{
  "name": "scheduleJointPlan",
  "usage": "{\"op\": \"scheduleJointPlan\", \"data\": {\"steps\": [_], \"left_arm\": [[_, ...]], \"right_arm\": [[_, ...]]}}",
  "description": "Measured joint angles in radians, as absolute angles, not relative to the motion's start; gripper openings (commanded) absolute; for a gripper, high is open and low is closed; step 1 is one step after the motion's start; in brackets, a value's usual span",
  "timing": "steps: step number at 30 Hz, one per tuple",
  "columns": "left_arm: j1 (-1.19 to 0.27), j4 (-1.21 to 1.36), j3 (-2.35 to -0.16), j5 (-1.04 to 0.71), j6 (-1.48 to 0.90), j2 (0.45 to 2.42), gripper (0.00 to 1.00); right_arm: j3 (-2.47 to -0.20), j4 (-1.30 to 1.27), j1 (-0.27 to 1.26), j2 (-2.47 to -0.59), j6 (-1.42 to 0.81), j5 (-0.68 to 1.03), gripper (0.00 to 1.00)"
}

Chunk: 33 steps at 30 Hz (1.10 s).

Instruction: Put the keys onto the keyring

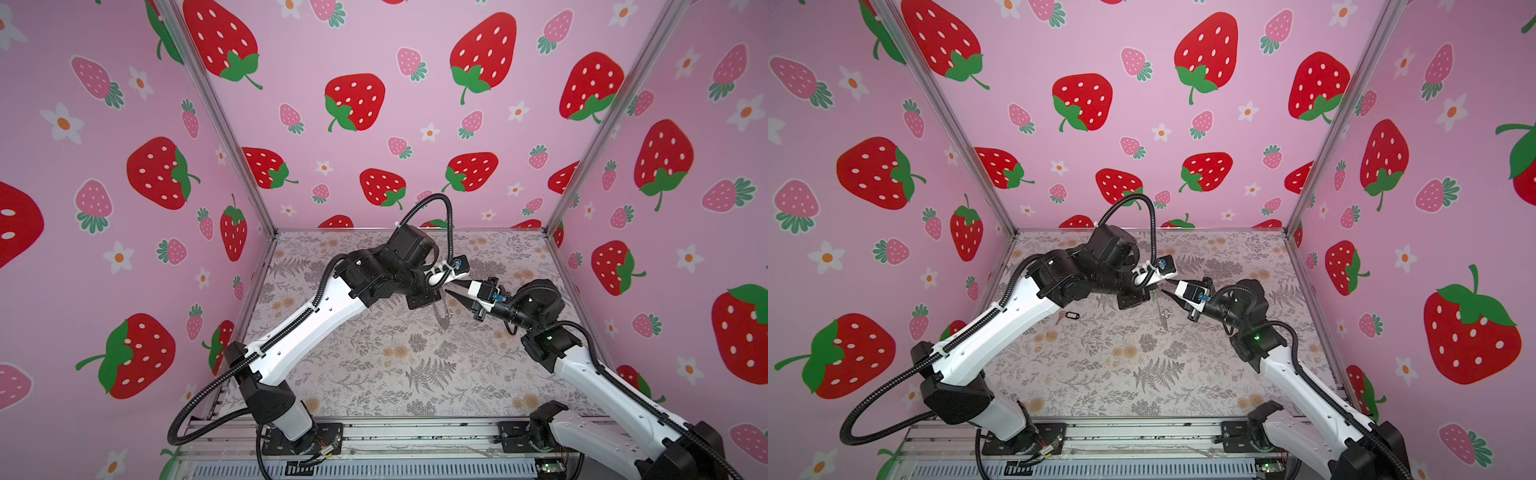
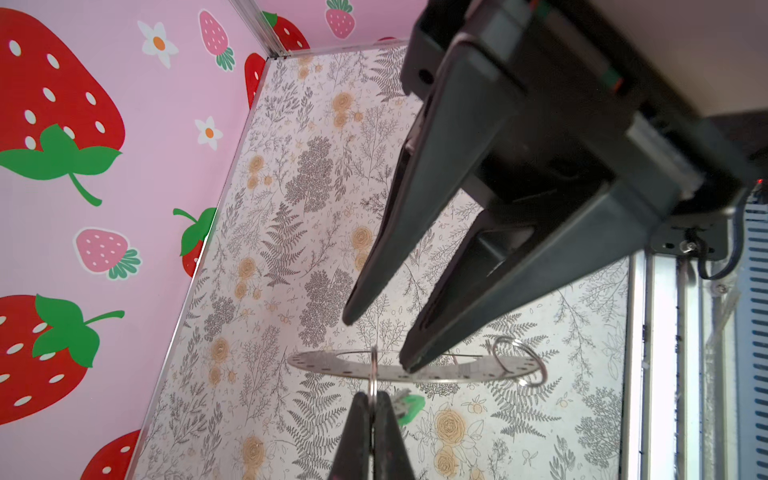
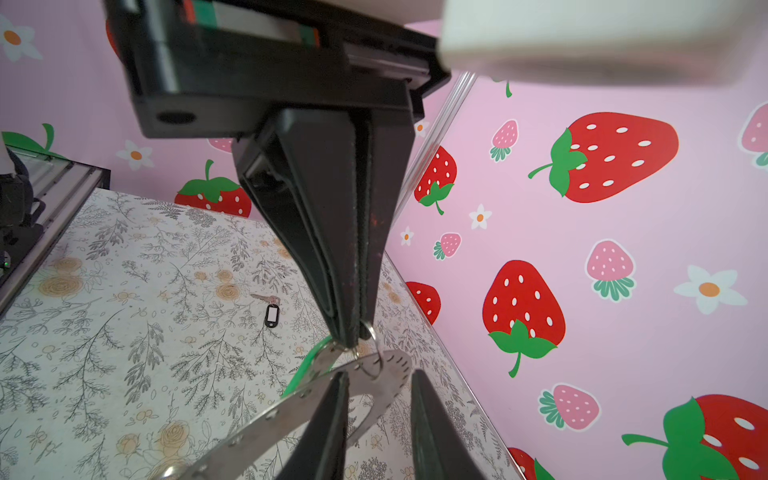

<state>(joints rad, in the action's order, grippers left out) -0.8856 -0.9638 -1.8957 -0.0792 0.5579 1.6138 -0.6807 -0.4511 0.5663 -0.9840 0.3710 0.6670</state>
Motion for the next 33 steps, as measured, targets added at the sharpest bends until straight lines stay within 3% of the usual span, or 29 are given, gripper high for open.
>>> {"op": "scheduleJointPlan", "data": {"steps": [20,23,33], "left_arm": [[-0.912,-1.026,-1.948,-0.048,0.579,1.647,0.00],[-0.912,-1.029,-1.948,-0.047,0.580,1.656,0.00],[-0.913,-1.028,-1.949,-0.052,0.585,1.657,0.00]], "right_arm": [[-0.686,-0.488,0.566,-1.011,0.360,0.725,0.17],[-0.686,-0.492,0.566,-1.013,0.358,0.733,0.12],[-0.686,-0.487,0.566,-1.021,0.361,0.738,0.11]]}}
